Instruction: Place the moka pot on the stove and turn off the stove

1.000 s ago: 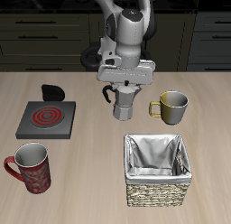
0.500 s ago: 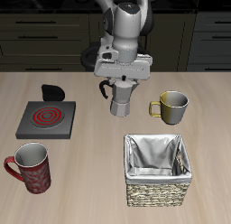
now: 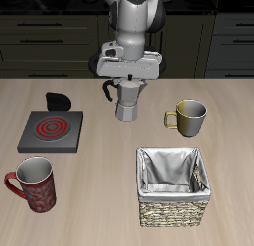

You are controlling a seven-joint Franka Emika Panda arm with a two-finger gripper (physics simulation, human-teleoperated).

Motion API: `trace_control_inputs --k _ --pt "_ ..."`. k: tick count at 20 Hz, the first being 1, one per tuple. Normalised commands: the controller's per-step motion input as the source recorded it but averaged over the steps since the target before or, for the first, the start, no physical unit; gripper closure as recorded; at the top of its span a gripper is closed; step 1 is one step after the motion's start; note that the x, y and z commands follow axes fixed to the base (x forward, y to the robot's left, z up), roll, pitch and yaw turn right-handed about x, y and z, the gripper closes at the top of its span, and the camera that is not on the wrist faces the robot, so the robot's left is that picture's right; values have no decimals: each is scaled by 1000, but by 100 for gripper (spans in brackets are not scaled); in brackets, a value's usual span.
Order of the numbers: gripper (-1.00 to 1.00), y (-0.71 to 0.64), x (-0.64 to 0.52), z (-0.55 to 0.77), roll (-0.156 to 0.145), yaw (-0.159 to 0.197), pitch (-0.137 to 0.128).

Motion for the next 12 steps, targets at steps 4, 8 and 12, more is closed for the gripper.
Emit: trace_control_inputs --k 4,8,12 --pt "100 -316 -43 306 22 -12 -18" --pt "100 -416 -79 326 -23 22 -45" --pt "100 -329 -46 257 24 6 -42"
